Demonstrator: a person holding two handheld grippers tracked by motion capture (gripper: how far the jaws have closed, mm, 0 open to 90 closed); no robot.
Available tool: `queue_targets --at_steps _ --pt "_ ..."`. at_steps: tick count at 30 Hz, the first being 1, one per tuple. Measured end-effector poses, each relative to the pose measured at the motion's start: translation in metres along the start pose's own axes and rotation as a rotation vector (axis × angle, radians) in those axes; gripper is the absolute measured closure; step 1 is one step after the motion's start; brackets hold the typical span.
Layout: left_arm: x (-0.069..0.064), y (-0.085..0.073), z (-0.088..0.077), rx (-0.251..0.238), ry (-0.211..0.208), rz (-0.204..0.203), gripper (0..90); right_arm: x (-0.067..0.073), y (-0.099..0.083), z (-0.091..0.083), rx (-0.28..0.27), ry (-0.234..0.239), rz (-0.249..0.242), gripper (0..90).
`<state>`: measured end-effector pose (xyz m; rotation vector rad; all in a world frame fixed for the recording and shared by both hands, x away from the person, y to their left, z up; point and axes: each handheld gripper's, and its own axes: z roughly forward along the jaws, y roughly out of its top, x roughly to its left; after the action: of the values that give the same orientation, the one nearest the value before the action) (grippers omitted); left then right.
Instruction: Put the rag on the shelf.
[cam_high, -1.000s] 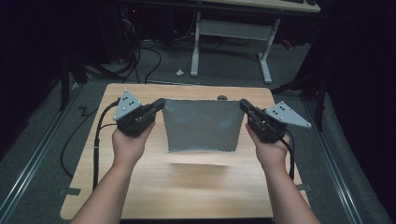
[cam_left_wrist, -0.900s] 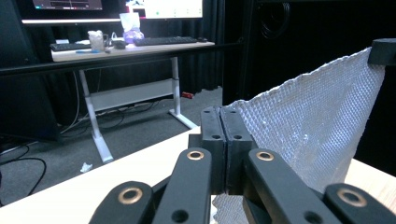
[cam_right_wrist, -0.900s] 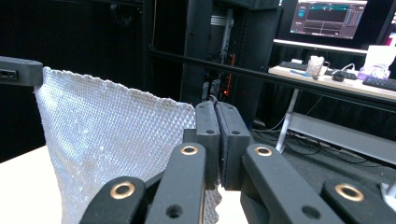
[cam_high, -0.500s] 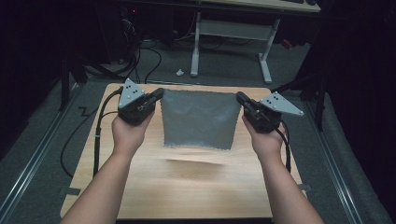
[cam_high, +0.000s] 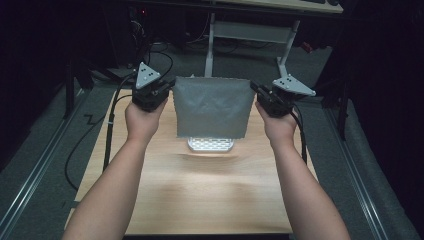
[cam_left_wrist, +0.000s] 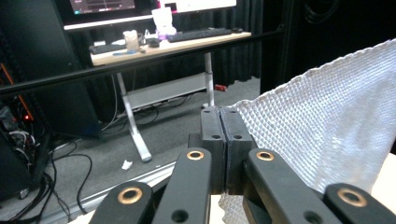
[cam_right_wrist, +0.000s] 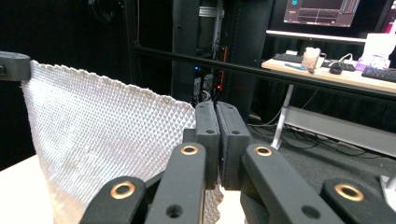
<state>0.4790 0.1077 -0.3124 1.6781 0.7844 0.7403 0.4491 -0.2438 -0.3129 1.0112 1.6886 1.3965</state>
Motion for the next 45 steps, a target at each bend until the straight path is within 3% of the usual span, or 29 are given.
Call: queue_targets --at_steps 5,9,13,17,23,28,35,37,45 --pt "0.006 0.001 0.023 0.032 0.024 -0.005 89.4 -0.005 0.001 0.013 0.023 -0.025 -0.013 89.3" --pt "0.009 -0.001 0.034 0.058 0.033 -0.004 89.4 -0.011 -0.001 0.024 0.032 -0.031 -0.002 89.4" --pt "0.013 -0.007 0.044 0.083 0.034 -0.015 89.4 -0.014 -0.005 0.034 0.055 -0.036 -0.023 89.3" --pt "0.016 -0.018 0.053 0.116 0.032 -0.024 89.4 -0.018 -0.015 0.044 0.092 -0.034 -0.038 89.3" --pt "0.015 -0.043 0.066 0.184 0.004 -0.046 89.3 -0.022 -0.035 0.054 0.145 -0.029 -0.022 89.3" --pt "0.015 -0.061 0.068 0.24 -0.028 -0.056 89.4 -0.025 -0.052 0.059 0.181 -0.008 -0.012 89.3" --pt "0.011 -0.077 0.069 0.281 -0.058 -0.063 89.3 -0.026 -0.068 0.061 0.214 0.006 -0.004 89.3" --pt "0.008 -0.084 0.068 0.303 -0.075 -0.045 89.4 -0.026 -0.076 0.06 0.217 0.02 0.019 89.3" --pt "0.002 -0.105 0.062 0.3 -0.101 -0.081 89.4 -0.023 -0.099 0.055 0.235 0.043 0.032 89.2"
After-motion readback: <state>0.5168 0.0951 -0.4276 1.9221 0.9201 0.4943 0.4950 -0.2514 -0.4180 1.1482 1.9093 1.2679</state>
